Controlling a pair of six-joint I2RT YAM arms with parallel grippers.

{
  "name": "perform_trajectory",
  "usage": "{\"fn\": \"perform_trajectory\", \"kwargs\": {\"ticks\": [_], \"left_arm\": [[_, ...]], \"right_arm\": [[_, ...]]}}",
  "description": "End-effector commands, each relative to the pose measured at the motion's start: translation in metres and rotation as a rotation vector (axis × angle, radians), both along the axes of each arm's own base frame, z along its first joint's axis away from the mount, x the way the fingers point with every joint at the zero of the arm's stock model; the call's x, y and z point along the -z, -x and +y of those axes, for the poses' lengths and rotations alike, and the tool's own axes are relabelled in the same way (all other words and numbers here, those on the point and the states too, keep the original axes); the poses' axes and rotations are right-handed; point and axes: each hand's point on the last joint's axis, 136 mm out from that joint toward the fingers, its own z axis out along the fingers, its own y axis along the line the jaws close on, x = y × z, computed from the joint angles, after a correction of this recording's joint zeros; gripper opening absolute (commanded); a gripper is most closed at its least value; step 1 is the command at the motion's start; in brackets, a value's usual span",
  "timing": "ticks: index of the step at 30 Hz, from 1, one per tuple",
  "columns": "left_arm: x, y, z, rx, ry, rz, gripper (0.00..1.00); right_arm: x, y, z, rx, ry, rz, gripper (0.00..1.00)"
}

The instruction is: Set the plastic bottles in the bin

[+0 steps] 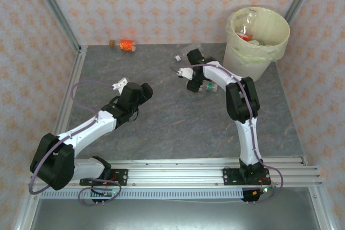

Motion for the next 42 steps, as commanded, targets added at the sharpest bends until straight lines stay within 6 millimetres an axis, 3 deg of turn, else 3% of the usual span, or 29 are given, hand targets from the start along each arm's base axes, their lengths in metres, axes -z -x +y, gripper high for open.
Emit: {"fn": "perform_trajectory", "kwargs": {"ticks": [1,5,11,16,19,27,32,36,42], "left_arm": [[-0.005,-0.004,0.000,-0.011,0.020,-0.014,1.00],[-0.007,-0.004,-0.001,-0.001,0.025,-0.028,1.00],[-0.012,-0.004,-0.004,0.027,0.015,-0.029,1.00],[-0.015,-0.006,-0.006,0.019,0.038,-0.041,1.00],[-0.017,-0.007,-0.007,0.022,0.043,-0.050,1.00],[-0.016,-0.006,-0.011,0.042,0.054,-0.040,1.00],[-0.015,-0.004,-0.009,0.037,0.049,-0.030,1.00],[-0.016,-0.003,-0.008,0.036,0.048,-0.032,1.00],[-0.017,-0.003,-0.011,0.045,0.057,-0.030,1.00]], "right_arm": [[-0.065,-0.007,0.000,0.144,-0.153,-0.074,0.48],[-0.123,-0.019,-0.007,0.272,-0.307,-0.204,0.45],[-0.233,-0.025,-0.035,0.492,-0.718,-0.348,0.42],[-0.313,-0.023,-0.088,0.715,-1.040,-0.430,0.40],[-0.346,-0.023,-0.124,0.826,-1.195,-0.442,0.40],[-0.388,-0.037,-0.212,1.042,-1.388,-0.540,0.40],[-0.398,-0.053,-0.253,1.160,-1.491,-0.535,0.40],[-0.392,-0.068,-0.279,1.241,-1.546,-0.502,0.40],[-0.360,-0.086,-0.307,1.345,-1.383,-0.580,0.41]]}}
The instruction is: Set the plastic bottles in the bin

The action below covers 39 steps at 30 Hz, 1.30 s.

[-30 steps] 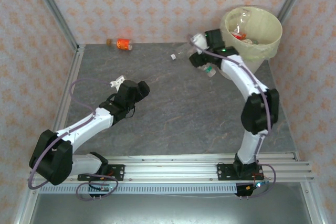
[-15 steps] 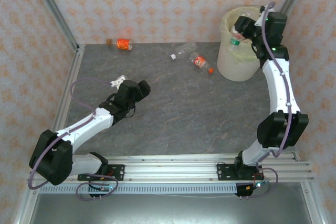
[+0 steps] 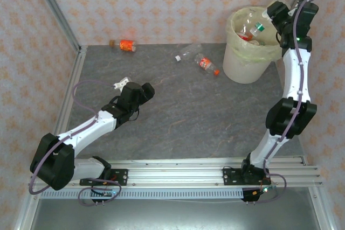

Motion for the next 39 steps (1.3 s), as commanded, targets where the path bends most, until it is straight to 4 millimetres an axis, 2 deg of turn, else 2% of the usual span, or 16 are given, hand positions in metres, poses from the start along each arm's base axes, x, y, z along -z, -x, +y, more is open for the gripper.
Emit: {"fn": "perform_trajectory", "kwargs": {"ticks": [1,3,5,10,13,17,23,28,32,37,39], "left_arm": [[-0.015,-0.002,0.000,-0.001,0.022,-0.024,1.00],[-0.015,-0.003,-0.001,0.000,0.024,-0.024,1.00],[-0.014,-0.003,-0.001,0.001,0.022,-0.021,1.00],[-0.013,-0.006,-0.004,0.007,0.024,-0.011,1.00],[-0.012,-0.009,-0.008,0.017,0.030,-0.004,1.00],[-0.009,-0.011,-0.011,0.025,0.038,0.005,1.00],[-0.006,-0.010,-0.011,0.025,0.039,0.012,1.00],[-0.007,-0.009,-0.008,0.015,0.033,0.005,1.00],[-0.007,-0.007,-0.004,0.000,0.027,0.000,1.00],[-0.008,-0.007,-0.004,-0.005,0.034,-0.008,1.00],[-0.009,-0.008,-0.005,-0.004,0.041,-0.013,1.00]], "right_arm": [[0.008,-0.005,-0.010,0.050,0.052,0.042,0.41],[0.020,-0.006,-0.015,0.066,0.077,0.082,0.42],[0.030,-0.005,-0.013,0.048,0.094,0.116,0.47],[0.040,0.000,0.002,-0.057,0.133,0.173,0.77],[0.037,0.004,0.012,-0.123,0.155,0.168,0.87],[0.032,0.010,0.020,-0.163,0.176,0.155,0.92],[0.026,0.015,0.020,-0.158,0.188,0.138,0.94],[0.019,0.021,0.022,-0.135,0.119,0.118,0.99],[0.003,0.031,0.038,-0.168,0.092,0.072,0.99],[-0.014,0.044,0.065,-0.198,0.189,-0.038,0.99],[-0.015,0.048,0.081,-0.237,0.233,-0.061,0.99]]}}
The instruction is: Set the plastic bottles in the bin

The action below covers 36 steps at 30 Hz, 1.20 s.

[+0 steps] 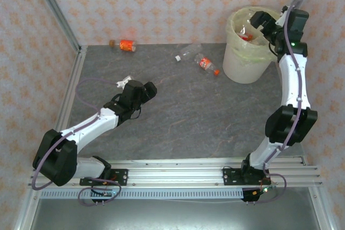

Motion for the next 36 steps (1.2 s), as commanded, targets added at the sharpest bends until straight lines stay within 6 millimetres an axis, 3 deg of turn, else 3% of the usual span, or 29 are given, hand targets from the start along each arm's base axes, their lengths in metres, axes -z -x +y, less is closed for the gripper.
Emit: {"fn": "perform_trajectory", "kwargs": {"ticks": [1,5,10,15,20,24,29,33,36], "left_arm": [[-0.011,-0.002,0.006,-0.034,0.015,-0.038,1.00],[-0.018,-0.002,0.009,-0.047,0.020,-0.070,1.00],[-0.022,0.000,0.016,-0.065,0.010,-0.102,1.00],[-0.019,0.005,0.020,-0.070,0.002,-0.109,1.00],[-0.021,0.008,0.025,-0.084,-0.009,-0.123,1.00],[-0.023,0.011,0.029,-0.095,-0.023,-0.127,1.00],[-0.022,0.015,0.036,-0.115,-0.038,-0.132,1.00],[-0.023,0.017,0.038,-0.122,-0.041,-0.137,1.00],[-0.023,0.019,0.040,-0.121,-0.048,-0.130,1.00]], "right_arm": [[-0.041,0.011,0.029,-0.082,0.093,-0.163,0.99],[-0.034,0.017,0.071,-0.213,0.172,-0.163,0.99],[-0.006,0.022,0.125,-0.382,0.324,-0.143,0.99],[0.045,0.024,0.179,-0.570,0.463,-0.050,1.00],[0.105,0.019,0.212,-0.682,0.591,0.079,1.00],[0.155,0.001,0.215,-0.664,0.697,0.214,1.00],[0.190,-0.023,0.203,-0.558,0.744,0.365,1.00],[0.232,-0.046,0.185,-0.472,0.852,0.466,0.99],[0.249,-0.058,0.186,-0.477,0.868,0.489,0.99]]}}
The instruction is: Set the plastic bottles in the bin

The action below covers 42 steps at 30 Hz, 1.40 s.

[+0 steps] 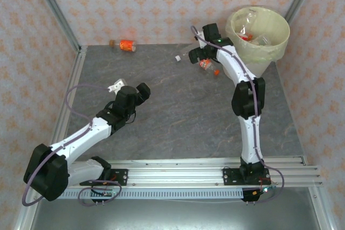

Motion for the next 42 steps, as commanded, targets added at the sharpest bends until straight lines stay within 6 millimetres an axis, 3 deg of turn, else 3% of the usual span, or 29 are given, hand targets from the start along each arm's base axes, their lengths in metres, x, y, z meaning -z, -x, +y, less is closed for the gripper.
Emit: {"fn": "perform_trajectory", "kwargs": {"ticks": [1,6,17,33,42], "left_arm": [[-0.003,0.004,0.012,-0.039,-0.035,-0.010,1.00],[-0.002,0.007,0.018,-0.058,-0.038,-0.009,1.00],[-0.006,0.015,0.028,-0.081,-0.071,-0.015,1.00],[-0.005,0.019,0.031,-0.074,-0.088,-0.035,1.00],[-0.004,0.017,0.021,0.001,-0.121,-0.027,1.00]], "right_arm": [[0.020,-0.008,-0.014,0.046,0.105,0.035,1.00],[0.042,-0.025,-0.009,0.060,0.092,0.035,0.98],[0.073,-0.035,-0.011,0.038,0.145,0.047,0.95],[0.108,-0.026,-0.015,0.013,0.203,0.126,0.86],[0.113,-0.021,-0.016,0.009,0.205,0.149,0.81]]}}
